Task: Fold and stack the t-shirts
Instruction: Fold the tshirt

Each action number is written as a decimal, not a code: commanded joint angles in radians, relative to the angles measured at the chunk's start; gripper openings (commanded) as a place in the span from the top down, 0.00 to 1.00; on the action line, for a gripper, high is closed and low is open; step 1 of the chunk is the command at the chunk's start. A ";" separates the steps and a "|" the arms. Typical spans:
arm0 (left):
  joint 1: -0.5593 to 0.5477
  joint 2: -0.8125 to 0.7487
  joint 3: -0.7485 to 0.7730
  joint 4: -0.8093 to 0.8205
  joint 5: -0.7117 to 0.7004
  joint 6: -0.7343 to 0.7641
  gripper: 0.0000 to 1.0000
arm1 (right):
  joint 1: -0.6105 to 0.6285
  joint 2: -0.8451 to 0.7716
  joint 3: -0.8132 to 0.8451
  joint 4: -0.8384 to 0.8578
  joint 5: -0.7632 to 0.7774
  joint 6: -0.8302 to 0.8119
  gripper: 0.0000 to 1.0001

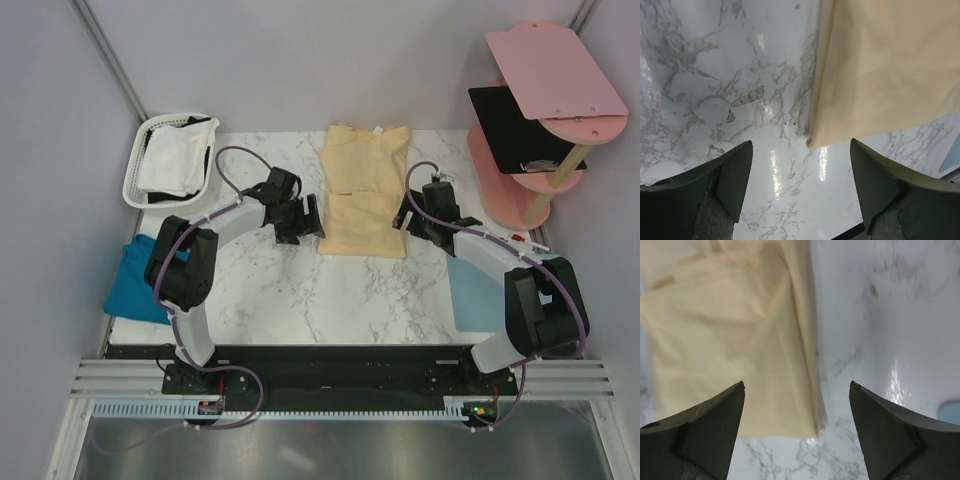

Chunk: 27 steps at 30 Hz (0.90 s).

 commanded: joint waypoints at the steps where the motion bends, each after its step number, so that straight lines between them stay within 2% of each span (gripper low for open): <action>1: -0.009 -0.042 -0.129 0.171 0.074 -0.077 0.16 | -0.003 -0.041 -0.128 0.011 -0.061 0.087 0.09; 6: -0.012 -0.042 -0.193 0.243 0.098 -0.114 0.17 | -0.017 -0.058 -0.194 0.024 -0.089 0.121 0.13; 9: -0.015 -0.024 -0.194 0.257 0.103 -0.119 0.18 | -0.016 -0.044 -0.220 0.053 -0.107 0.151 0.19; 12: -0.020 0.001 -0.187 0.265 0.109 -0.125 0.22 | -0.016 -0.009 -0.244 0.099 -0.193 0.193 0.24; 15: -0.026 0.032 -0.177 0.277 0.124 -0.133 0.32 | -0.016 0.023 -0.271 0.165 -0.257 0.237 0.32; 16: -0.026 0.041 -0.174 0.283 0.129 -0.134 0.39 | -0.016 0.031 -0.283 0.180 -0.277 0.247 0.36; 18: -0.030 0.062 -0.161 0.290 0.142 -0.134 0.54 | -0.017 0.050 -0.292 0.222 -0.311 0.263 0.53; 19: -0.032 0.067 -0.157 0.291 0.149 -0.136 0.77 | -0.016 0.053 -0.303 0.235 -0.316 0.276 0.61; 20: -0.032 0.071 -0.156 0.291 0.149 -0.134 0.91 | -0.017 0.053 -0.307 0.257 -0.317 0.277 0.76; 21: -0.032 0.070 -0.157 0.290 0.152 -0.134 0.98 | -0.016 0.053 -0.312 0.263 -0.322 0.279 0.85; 23: -0.034 0.055 -0.170 0.290 0.143 -0.134 0.98 | -0.017 0.047 -0.318 0.272 -0.346 0.280 1.00; 27: -0.043 -0.042 -0.248 0.291 0.124 -0.136 0.98 | -0.017 -0.007 -0.332 0.236 -0.362 0.259 1.00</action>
